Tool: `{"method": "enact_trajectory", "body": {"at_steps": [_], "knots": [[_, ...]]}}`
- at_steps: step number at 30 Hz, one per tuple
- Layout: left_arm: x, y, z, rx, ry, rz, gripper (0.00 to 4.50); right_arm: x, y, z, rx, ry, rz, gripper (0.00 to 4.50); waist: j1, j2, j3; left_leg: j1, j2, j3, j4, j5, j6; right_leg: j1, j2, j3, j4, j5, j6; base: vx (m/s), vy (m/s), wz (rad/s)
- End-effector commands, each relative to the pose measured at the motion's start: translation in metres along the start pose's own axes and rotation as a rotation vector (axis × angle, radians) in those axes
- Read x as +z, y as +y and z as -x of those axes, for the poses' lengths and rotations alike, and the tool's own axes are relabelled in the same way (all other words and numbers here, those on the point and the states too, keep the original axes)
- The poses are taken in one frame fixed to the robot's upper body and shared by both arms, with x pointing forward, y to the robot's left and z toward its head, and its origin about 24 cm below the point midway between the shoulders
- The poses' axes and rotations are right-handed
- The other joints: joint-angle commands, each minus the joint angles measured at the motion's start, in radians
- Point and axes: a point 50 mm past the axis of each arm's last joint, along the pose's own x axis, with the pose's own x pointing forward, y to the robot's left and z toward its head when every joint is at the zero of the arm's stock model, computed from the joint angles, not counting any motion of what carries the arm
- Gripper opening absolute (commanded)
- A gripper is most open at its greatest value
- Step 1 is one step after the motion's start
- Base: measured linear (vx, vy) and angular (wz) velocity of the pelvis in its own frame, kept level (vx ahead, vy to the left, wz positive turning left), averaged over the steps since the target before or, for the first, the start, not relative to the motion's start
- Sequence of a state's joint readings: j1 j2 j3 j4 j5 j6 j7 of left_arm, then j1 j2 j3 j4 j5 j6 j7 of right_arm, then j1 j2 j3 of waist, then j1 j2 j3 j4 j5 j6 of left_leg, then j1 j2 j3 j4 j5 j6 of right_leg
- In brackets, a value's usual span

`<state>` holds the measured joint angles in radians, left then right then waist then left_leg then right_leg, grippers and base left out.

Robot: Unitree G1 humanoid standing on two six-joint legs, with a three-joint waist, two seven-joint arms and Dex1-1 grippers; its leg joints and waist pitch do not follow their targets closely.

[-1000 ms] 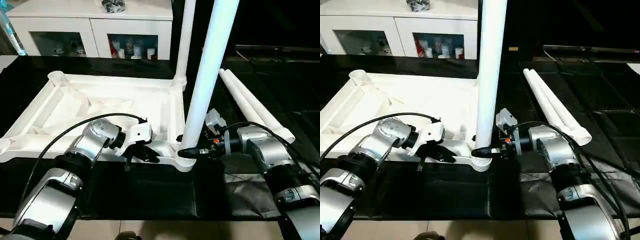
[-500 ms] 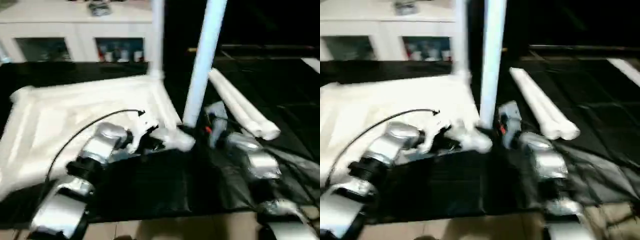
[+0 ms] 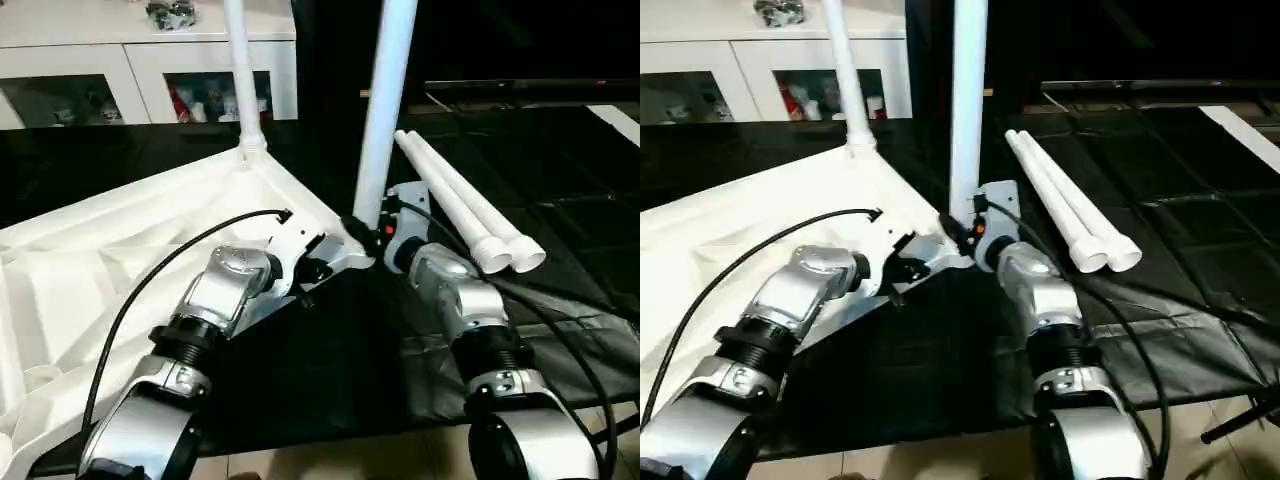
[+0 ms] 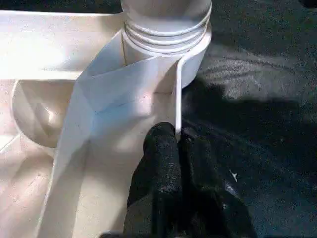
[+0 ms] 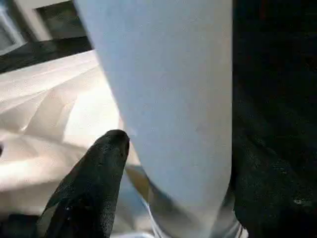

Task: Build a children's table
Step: Rotate leg to tighten

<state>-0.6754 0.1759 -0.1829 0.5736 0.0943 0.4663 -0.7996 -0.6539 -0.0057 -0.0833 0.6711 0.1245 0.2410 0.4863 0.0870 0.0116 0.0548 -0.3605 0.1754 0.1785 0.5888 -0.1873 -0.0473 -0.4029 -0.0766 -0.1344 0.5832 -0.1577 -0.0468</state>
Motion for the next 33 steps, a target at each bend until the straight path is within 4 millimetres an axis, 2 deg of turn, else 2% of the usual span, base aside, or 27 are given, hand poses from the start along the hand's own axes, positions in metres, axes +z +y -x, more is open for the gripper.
{"method": "enact_trajectory", "body": {"at_steps": [1,3,6,7,8,10,12,17,21,23,27,33], "knots": [[0.029,0.0,0.006,-0.022,-0.118,-0.103,0.0,-0.022,0.019,-0.001,0.167,0.08,0.015,3.5,0.009,-0.001,-0.073,0.006,0.06,-0.025,-0.063,-0.15,0.064,0.066,-0.1,0.07,-0.073,-0.275,-0.139,0.0,0.0,0.0],[0.028,0.002,0.008,-0.03,-0.116,-0.121,0.0,-0.02,0.014,0.004,0.182,0.071,0.017,3.56,0.008,-0.003,-0.073,0.006,0.062,-0.025,-0.064,-0.152,0.063,0.065,-0.1,0.071,-0.073,-0.275,-0.138,0.0,0.0,0.0],[0.02,0.008,0.016,-0.089,-0.096,-0.191,0.0,-0.01,-0.006,0.023,0.252,0.024,0.043,3.91,0.013,-0.001,-0.074,0.007,0.064,-0.026,-0.062,-0.144,0.069,0.065,-0.1,0.072,-0.07,-0.253,-0.144,0.0,0.0,0.0],[0.019,0.009,0.017,-0.099,-0.091,-0.2,0.0,-0.008,-0.009,0.026,0.268,0.018,0.051,3.94,0.016,-0.003,-0.076,0.004,0.064,-0.024,-0.061,-0.136,0.077,0.067,-0.099,0.073,-0.065,-0.231,-0.144,0.0,0.0,0.0],[0.018,0.009,0.018,-0.106,-0.088,-0.206,0.0,-0.007,-0.011,0.029,0.28,0.014,0.057,4.04,0.018,-0.002,-0.078,0.005,0.066,-0.025,-0.06,-0.127,0.08,0.066,-0.1,0.073,-0.061,-0.215,-0.151,0.0,0.0,0.0],[0.013,0.008,0.023,-0.191,-0.077,-0.247,0.0,0.0,-0.021,0.042,0.354,0.021,0.121,4.29,0.025,-0.004,-0.08,0.002,0.065,-0.022,-0.056,-0.1,0.096,0.067,-0.098,0.071,-0.056,-0.17,-0.162,0.0,0.0,0.0],[0.008,0.006,0.028,-0.281,-0.058,-0.29,0.0,0.006,-0.03,0.053,0.406,0.04,0.175,4.36,0.036,-0.004,-0.08,0.003,0.066,-0.021,-0.054,-0.104,0.103,0.065,-0.098,0.068,-0.058,-0.188,-0.161,0.0,0.0,0.0],[0.0,0.005,0.035,-0.418,0.005,-0.353,0.0,0.014,-0.039,0.068,0.537,0.114,0.262,4.44,0.065,-0.004,-0.079,0.008,0.071,-0.019,-0.053,-0.115,0.094,0.058,-0.099,0.069,-0.059,-0.233,-0.15,0.0,0.0,0.0],[-0.002,0.003,0.038,-0.523,0.048,-0.401,0.0,0.015,-0.036,0.072,0.671,0.18,0.29,4.44,0.072,-0.007,-0.077,0.004,0.068,-0.019,-0.053,-0.13,0.093,0.06,-0.101,0.069,-0.063,-0.269,-0.142,0.0,0.0,0.0],[-0.001,0.003,0.039,-0.54,0.059,-0.417,0.0,0.014,-0.035,0.072,0.699,0.198,0.3,4.08,0.076,-0.007,-0.077,0.005,0.072,-0.021,-0.054,-0.131,0.084,0.058,-0.102,0.069,-0.063,-0.28,-0.141,0.0,0.0,0.0],[-0.001,0.003,0.039,-0.573,0.078,-0.45,0.0,0.012,-0.032,0.069,0.752,0.223,0.31,3.8,0.078,-0.006,-0.078,0.006,0.072,-0.022,-0.054,-0.14,0.072,0.058,-0.102,0.068,-0.063,-0.293,-0.143,0.0,0.0,0.0],[0.0,0.002,0.037,-0.593,0.086,-0.472,0.0,0.011,-0.026,0.065,0.814,0.234,0.297,3.26,0.08,-0.008,-0.08,0.004,0.072,-0.022,-0.052,-0.123,0.078,0.058,-0.102,0.068,-0.058,-0.263,-0.152,0.0,0.0,0.0]]}}
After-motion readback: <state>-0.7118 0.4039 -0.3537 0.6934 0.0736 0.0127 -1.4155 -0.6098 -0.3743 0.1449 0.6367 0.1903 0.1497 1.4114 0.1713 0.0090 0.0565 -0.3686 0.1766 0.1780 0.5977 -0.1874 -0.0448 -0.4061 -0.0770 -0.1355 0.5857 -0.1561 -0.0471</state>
